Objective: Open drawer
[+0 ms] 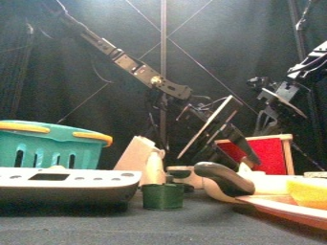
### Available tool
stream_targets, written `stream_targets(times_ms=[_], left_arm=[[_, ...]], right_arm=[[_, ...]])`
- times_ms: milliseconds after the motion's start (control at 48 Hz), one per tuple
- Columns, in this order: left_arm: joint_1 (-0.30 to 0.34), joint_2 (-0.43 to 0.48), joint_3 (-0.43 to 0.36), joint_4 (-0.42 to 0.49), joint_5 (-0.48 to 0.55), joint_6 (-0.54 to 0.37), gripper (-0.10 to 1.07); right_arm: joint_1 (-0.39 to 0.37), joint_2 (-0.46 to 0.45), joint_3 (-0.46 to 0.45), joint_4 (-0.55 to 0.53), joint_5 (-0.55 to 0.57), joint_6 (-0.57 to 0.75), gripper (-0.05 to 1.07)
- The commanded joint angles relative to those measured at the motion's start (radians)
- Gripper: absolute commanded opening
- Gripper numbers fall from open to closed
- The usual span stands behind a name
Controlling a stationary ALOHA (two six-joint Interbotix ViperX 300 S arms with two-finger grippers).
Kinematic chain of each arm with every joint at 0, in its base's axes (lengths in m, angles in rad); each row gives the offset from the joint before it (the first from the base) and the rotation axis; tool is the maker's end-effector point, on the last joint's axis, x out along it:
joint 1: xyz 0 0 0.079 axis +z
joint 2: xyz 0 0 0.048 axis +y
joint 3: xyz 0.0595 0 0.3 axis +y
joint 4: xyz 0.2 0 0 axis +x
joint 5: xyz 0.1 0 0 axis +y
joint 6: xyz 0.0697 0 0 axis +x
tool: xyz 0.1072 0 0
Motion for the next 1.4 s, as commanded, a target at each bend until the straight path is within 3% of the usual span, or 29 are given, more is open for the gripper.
stream_targets(times_ms=[0, 229, 958, 1375], left_arm=[[-0.014, -0.052, 0.021, -0.009, -0.011, 0.0, 0.52], [-0.037, -0.089, 0.086, -0.026, -0.015, 0.0, 0.52], [-0.083, -0.156, 0.19, -0.063, -0.012, 0.0, 0.52], [-0.075, -0.15, 0.186, -0.061, -0.048, 0.006, 0.56]], right_arm=[[0.0, 0.015, 0.015, 0.008, 0.003, -0.002, 0.24], [0.002, 0.015, 0.015, 0.008, 0.005, -0.002, 0.24], [-0.002, 0.015, 0.018, 0.012, 0.005, -0.002, 0.24], [-0.003, 0.015, 0.018, 0.012, 0.003, -0.002, 0.24]])
